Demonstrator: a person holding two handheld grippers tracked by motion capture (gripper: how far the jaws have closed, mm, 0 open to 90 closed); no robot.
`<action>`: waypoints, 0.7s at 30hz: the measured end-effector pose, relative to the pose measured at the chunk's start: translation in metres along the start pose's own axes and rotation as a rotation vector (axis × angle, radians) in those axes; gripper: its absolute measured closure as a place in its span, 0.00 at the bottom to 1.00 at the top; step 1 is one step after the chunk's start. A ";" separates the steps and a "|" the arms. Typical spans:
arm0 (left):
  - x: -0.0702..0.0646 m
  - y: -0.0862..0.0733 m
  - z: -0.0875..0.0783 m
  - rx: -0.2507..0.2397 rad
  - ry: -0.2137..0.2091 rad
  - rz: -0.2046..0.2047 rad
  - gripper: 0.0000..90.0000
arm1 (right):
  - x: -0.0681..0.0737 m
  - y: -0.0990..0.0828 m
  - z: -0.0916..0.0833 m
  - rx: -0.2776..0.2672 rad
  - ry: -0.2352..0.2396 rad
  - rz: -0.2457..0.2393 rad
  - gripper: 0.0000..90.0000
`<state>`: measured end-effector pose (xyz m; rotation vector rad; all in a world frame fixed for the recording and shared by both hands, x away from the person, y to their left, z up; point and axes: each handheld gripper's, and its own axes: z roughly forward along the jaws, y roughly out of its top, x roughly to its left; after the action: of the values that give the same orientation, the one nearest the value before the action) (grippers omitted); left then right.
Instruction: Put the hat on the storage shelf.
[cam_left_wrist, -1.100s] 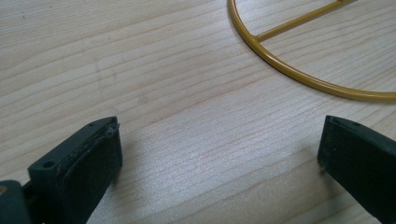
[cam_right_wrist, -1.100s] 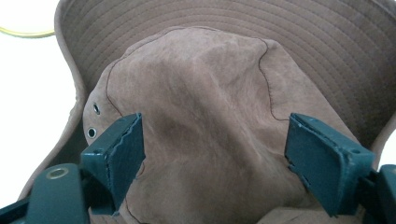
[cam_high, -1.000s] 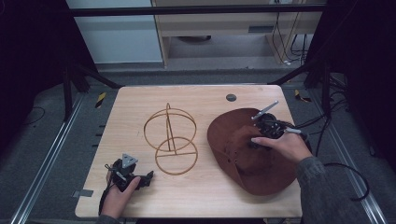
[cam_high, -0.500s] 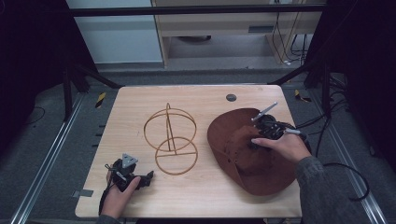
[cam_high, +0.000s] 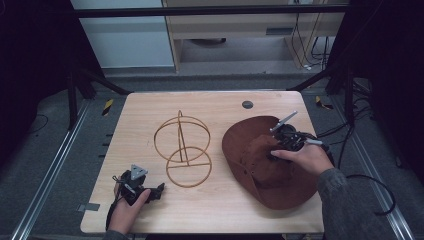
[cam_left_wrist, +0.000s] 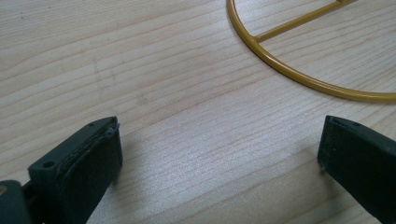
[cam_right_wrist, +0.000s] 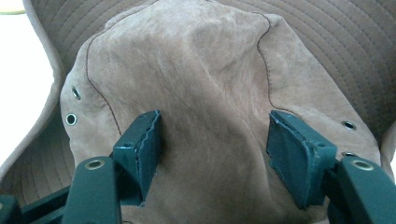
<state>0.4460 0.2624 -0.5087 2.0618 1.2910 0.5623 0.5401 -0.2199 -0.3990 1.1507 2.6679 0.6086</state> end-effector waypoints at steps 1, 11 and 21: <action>0.000 0.000 0.000 0.000 0.000 0.000 0.00 | 0.000 0.000 0.000 -0.001 0.000 0.001 0.40; 0.000 0.000 0.000 -0.004 0.000 -0.007 0.00 | 0.002 -0.001 0.001 0.001 -0.002 -0.024 0.62; 0.000 0.000 0.000 -0.004 0.000 -0.007 0.00 | 0.002 -0.002 0.004 0.027 0.024 -0.026 0.92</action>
<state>0.4460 0.2619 -0.5090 2.0535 1.2953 0.5614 0.5386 -0.2185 -0.4030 1.1212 2.7146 0.5874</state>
